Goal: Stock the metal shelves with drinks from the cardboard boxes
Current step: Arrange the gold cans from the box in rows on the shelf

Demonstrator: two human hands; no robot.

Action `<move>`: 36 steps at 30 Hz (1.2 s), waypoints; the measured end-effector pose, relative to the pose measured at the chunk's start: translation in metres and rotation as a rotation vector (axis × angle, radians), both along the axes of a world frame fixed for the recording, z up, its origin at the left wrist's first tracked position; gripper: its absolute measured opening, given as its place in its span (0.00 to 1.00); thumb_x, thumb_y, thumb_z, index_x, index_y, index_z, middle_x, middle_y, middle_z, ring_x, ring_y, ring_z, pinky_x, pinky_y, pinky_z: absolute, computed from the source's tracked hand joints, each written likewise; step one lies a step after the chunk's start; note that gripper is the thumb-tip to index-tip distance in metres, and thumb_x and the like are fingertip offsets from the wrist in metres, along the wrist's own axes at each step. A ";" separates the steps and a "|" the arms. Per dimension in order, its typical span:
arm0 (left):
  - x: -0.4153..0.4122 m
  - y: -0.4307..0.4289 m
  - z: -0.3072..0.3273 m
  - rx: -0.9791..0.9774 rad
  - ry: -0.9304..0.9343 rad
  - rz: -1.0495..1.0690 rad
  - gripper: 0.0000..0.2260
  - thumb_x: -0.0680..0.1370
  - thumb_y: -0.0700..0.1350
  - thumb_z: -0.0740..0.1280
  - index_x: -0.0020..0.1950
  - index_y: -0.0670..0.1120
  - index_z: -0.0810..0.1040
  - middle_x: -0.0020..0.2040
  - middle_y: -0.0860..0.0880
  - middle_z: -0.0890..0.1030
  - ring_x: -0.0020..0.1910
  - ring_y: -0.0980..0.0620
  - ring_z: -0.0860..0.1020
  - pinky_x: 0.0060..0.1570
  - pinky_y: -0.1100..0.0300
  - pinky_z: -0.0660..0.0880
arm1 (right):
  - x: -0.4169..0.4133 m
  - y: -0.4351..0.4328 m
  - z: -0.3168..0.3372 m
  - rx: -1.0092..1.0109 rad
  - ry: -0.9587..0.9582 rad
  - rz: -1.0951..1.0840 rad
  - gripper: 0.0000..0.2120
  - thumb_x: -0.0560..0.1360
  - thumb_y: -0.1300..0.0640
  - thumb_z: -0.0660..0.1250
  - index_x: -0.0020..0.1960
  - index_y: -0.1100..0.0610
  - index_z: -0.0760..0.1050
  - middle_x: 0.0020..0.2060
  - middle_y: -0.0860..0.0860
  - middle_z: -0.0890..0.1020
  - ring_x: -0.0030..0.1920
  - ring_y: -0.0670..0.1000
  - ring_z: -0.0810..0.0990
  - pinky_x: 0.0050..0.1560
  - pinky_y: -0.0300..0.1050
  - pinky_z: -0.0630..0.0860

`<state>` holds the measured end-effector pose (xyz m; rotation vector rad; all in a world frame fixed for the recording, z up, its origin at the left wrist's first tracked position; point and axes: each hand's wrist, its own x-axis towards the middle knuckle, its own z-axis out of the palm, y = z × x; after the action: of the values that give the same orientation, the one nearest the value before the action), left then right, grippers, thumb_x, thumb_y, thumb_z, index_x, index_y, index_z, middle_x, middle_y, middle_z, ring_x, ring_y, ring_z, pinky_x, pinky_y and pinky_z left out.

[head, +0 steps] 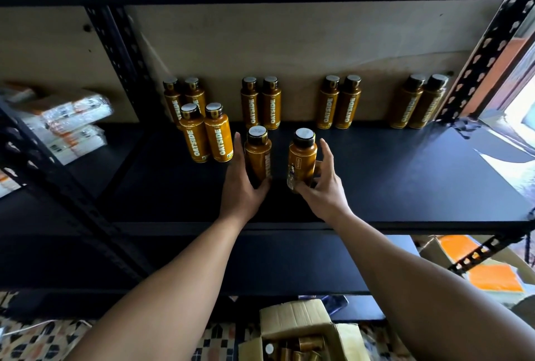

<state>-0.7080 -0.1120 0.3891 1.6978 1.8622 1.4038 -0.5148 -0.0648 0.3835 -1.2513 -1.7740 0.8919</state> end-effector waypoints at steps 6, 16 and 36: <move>0.001 -0.003 -0.001 -0.007 -0.016 -0.002 0.55 0.75 0.45 0.76 0.75 0.70 0.33 0.83 0.50 0.52 0.81 0.47 0.56 0.72 0.52 0.62 | -0.004 0.000 0.001 0.003 0.004 -0.035 0.52 0.69 0.41 0.80 0.80 0.36 0.48 0.69 0.43 0.75 0.67 0.49 0.75 0.67 0.54 0.75; -0.001 -0.003 -0.002 -0.016 0.007 -0.039 0.51 0.77 0.46 0.74 0.75 0.72 0.35 0.82 0.51 0.56 0.80 0.52 0.58 0.72 0.56 0.62 | -0.004 0.002 0.000 0.009 0.009 -0.038 0.48 0.72 0.48 0.80 0.80 0.40 0.52 0.57 0.39 0.78 0.56 0.42 0.79 0.59 0.46 0.78; 0.001 -0.005 -0.001 -0.076 0.087 -0.115 0.43 0.80 0.51 0.70 0.80 0.64 0.39 0.80 0.60 0.54 0.73 0.68 0.52 0.69 0.61 0.59 | -0.006 0.001 -0.002 0.028 0.012 -0.002 0.50 0.71 0.49 0.80 0.82 0.44 0.51 0.68 0.47 0.80 0.60 0.43 0.80 0.59 0.39 0.74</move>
<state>-0.7070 -0.1168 0.3880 1.8237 1.8060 1.2183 -0.5203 -0.0640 0.3818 -1.2281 -1.7696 0.8687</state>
